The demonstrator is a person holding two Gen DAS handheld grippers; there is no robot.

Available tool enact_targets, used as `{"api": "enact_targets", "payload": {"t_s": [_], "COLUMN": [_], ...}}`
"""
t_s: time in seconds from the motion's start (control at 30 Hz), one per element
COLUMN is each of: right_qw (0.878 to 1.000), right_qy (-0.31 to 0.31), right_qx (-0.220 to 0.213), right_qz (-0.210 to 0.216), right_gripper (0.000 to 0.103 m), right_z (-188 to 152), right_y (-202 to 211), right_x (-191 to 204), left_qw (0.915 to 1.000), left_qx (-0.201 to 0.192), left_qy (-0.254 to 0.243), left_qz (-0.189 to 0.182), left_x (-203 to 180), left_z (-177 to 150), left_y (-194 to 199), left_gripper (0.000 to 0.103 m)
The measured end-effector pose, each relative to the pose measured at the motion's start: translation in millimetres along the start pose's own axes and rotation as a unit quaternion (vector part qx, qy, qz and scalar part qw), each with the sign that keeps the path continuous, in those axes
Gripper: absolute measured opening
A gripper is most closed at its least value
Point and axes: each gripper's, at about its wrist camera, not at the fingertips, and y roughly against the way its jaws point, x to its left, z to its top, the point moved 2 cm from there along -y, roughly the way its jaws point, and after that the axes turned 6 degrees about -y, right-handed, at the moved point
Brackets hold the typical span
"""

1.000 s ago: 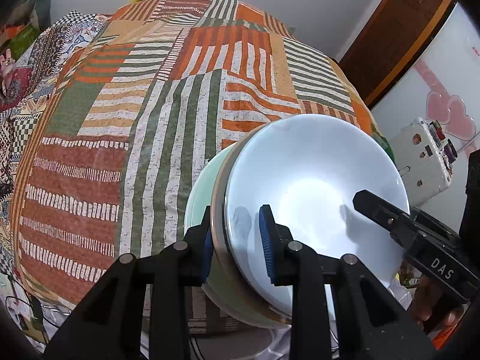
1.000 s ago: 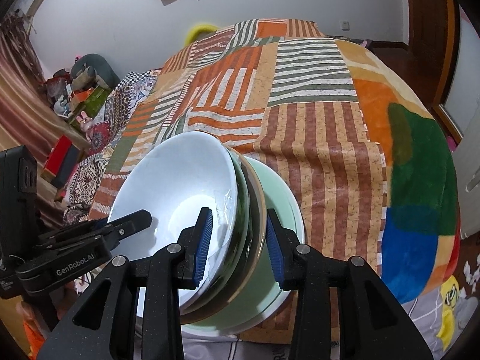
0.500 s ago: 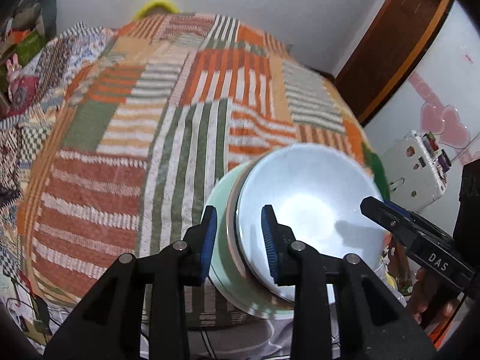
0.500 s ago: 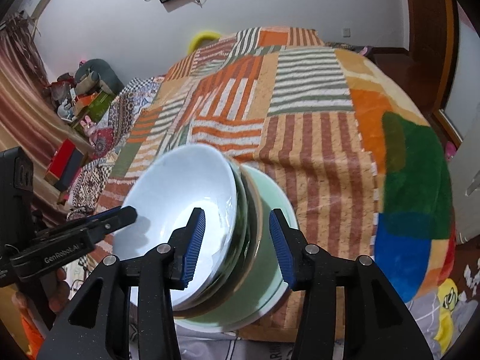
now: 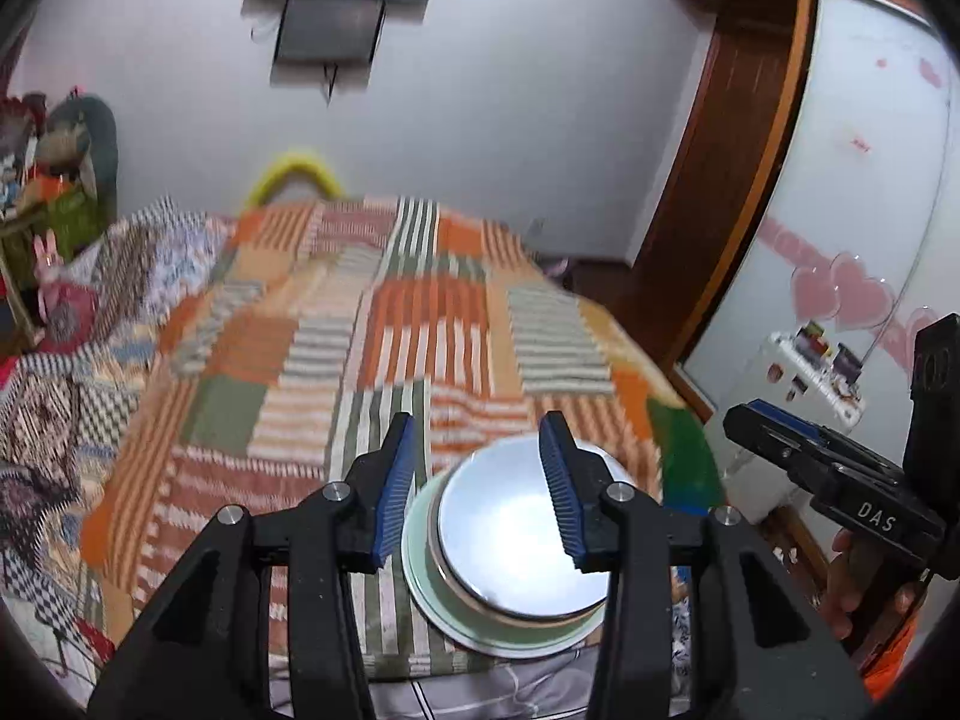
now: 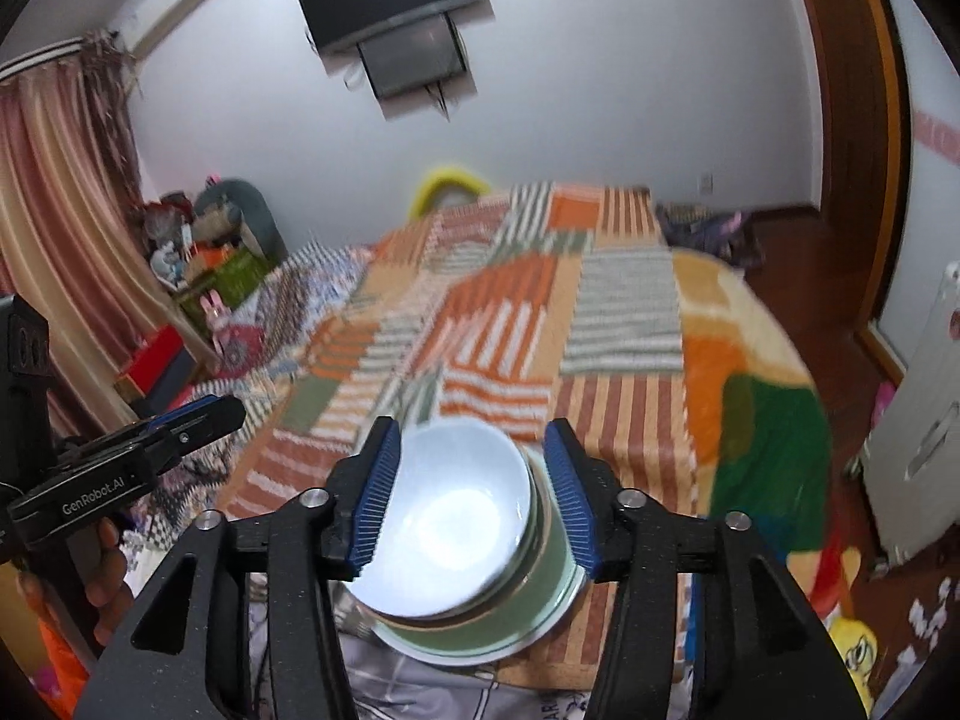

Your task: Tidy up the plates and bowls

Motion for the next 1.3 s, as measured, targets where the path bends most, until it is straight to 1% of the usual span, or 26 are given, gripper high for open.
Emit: {"api": "enact_targets", "payload": {"t_s": [0.07,0.13,0.2,0.27,0.33,0.37,0.43,0.47,0.5,0.53,0.57,0.6,0.63,0.67,0.7,0.77,0.83,0.97,1.07,1.13,1.3], "right_qw": [1.0,0.999,0.998,0.997,0.996,0.995,0.994,0.994,0.993,0.993,0.993,0.992,0.992,0.991,0.991,0.991,0.991,0.992,0.992,0.991,0.991], "right_qy": [0.006,0.012,0.016,0.02,0.023,0.026,0.032,0.034,0.036,0.037,0.037,0.037,0.036,0.036,0.036,0.036,0.036,0.036,0.034,0.031,0.033], "right_qx": [-0.019,-0.039,-0.055,-0.071,-0.086,-0.092,-0.102,-0.105,-0.108,-0.11,-0.112,-0.115,-0.118,-0.121,-0.121,-0.121,-0.122,-0.121,-0.121,-0.126,-0.128], "right_qz": [0.003,0.008,0.012,0.016,0.02,0.021,0.024,0.025,0.027,0.028,0.03,0.031,0.031,0.032,0.033,0.033,0.031,0.03,0.03,0.028,0.026], "right_gripper": [0.05,0.05,0.051,0.054,0.062,0.062,0.062,0.062,0.063,0.065,0.068,0.075,0.079,0.079,0.079,0.081,0.087,0.088,0.093,0.099,0.1], "right_z": [4,9,13,15,17,17,17,17,17,17,17,17,16,16,16,14,13,11,8,8,7], "right_y": [11,23,32,40,46,49,53,53,54,55,56,56,57,57,57,57,56,57,59,61,64], "right_x": [5,10,14,18,22,24,28,29,31,32,33,33,33,33,32,32,32,32,30,29,29], "left_qw": [0.9998,0.9993,0.9985,0.9972,0.9957,0.9951,0.9941,0.9936,0.993,0.9924,0.9921,0.9919,0.9918,0.9919,0.9917,0.9906,0.9895,0.989,0.9895,0.9899,0.9905], "left_qx": [-0.019,-0.035,-0.051,-0.071,-0.087,-0.092,-0.101,-0.106,-0.111,-0.116,-0.118,-0.12,-0.12,-0.12,-0.122,-0.131,-0.138,-0.14,-0.137,-0.134,-0.13], "left_qy": [-0.006,-0.013,-0.017,-0.021,-0.028,-0.031,-0.034,-0.034,-0.034,-0.035,-0.036,-0.037,-0.037,-0.036,-0.035,-0.033,-0.035,-0.033,-0.033,-0.032,-0.03], "left_qz": [0.002,0.005,0.008,0.011,0.015,0.016,0.018,0.019,0.021,0.021,0.021,0.02,0.02,0.021,0.021,0.023,0.029,0.032,0.032,0.033,0.032], "left_x": [-4,-7,-10,-14,-16,-18,-19,-19,-19,-20,-20,-20,-21,-21,-20,-20,-20,-21,-19,-19,-18], "left_z": [6,10,12,14,15,16,16,16,16,15,15,15,14,14,14,12,11,10,10,9,7], "left_y": [14,25,36,48,59,62,68,71,74,77,79,81,81,81,82,85,86,87,85,83,80], "left_gripper": [0.042,0.045,0.054,0.057,0.058,0.058,0.064,0.069,0.071,0.071,0.071,0.071,0.072,0.076,0.084,0.09,0.091,0.1,0.101,0.102,0.102]}}
